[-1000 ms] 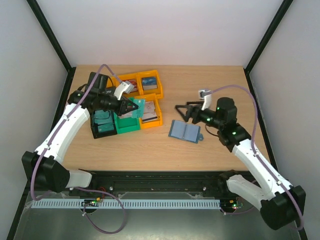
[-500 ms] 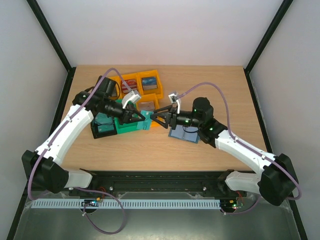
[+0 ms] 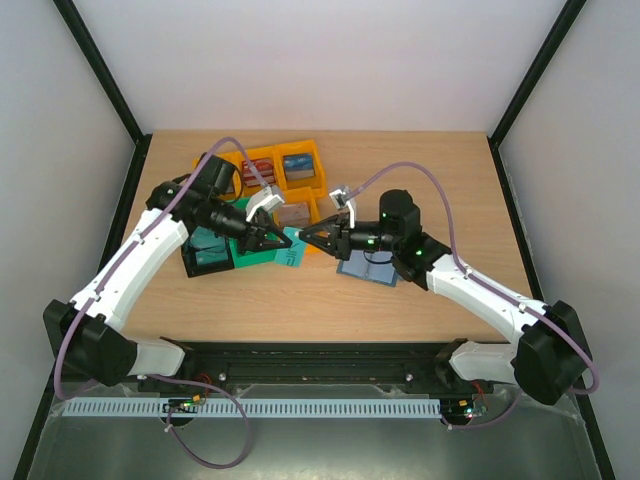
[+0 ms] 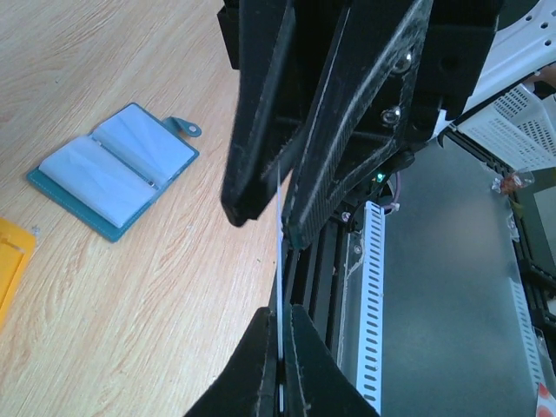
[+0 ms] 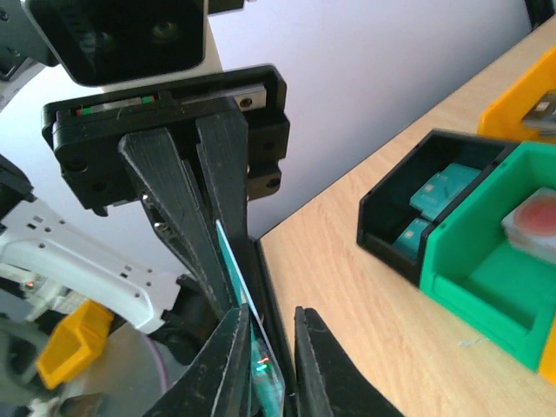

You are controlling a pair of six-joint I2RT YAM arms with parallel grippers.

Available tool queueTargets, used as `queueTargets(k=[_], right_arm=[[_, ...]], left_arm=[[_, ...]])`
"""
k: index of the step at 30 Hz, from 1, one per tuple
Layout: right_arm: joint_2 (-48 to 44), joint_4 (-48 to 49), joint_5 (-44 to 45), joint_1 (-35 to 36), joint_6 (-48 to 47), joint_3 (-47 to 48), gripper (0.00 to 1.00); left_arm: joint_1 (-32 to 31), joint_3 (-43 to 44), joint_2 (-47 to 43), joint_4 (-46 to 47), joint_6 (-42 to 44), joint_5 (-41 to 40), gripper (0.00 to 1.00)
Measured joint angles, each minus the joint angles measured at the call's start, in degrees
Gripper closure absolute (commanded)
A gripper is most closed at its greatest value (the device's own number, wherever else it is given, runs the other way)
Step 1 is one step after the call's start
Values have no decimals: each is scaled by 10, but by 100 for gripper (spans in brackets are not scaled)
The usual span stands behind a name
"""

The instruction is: Take the credit cards out of the card holder

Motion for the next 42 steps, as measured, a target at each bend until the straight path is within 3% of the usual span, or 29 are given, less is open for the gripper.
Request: queueTargets(k=[1, 4, 6, 8, 9, 11, 14, 18, 22, 25, 29, 37, 39, 42], right_arm=[[0, -3, -5, 0, -3, 0, 98], [0, -11, -20, 0, -8, 0, 98], [0, -13, -22, 0, -10, 0, 98], [-1, -15, -19, 0, -8, 0, 98], [-2, -17, -7, 0, -3, 0, 98], [-2, -31, 30, 1, 11, 2, 98], [9, -83, 133, 0, 68, 36, 98], [40, -81, 238, -6, 194, 62, 98], [64, -47, 301, -9, 323, 57, 98], [69, -30, 336, -9, 398, 56, 98], [63, 6, 371, -9, 474, 43, 98], [76, 25, 373, -13, 562, 7, 98], [79, 33, 370, -13, 574, 6, 98], [80, 39, 368, -13, 587, 1, 98]], left_arm=[[0, 0, 0, 0, 1, 1, 98], [0, 0, 3, -4, 3, 1, 95], [0, 0, 6, -5, 1, 1, 58], [0, 0, 7, 0, -4, -8, 30], [0, 0, 7, 4, -10, -15, 21], [-1, 1, 7, 16, -23, -42, 15], [-3, 22, 9, 31, -49, -136, 14], [-35, 100, 21, 59, -50, -329, 11], [-167, 162, 40, 90, 7, -546, 9], [-248, 153, 59, 117, 61, -678, 10], [-282, 105, 90, 156, 128, -809, 16], [-296, 62, 109, 285, 228, -921, 51], [-296, 55, 109, 308, 241, -931, 51], [-298, 45, 109, 326, 251, -934, 38]])
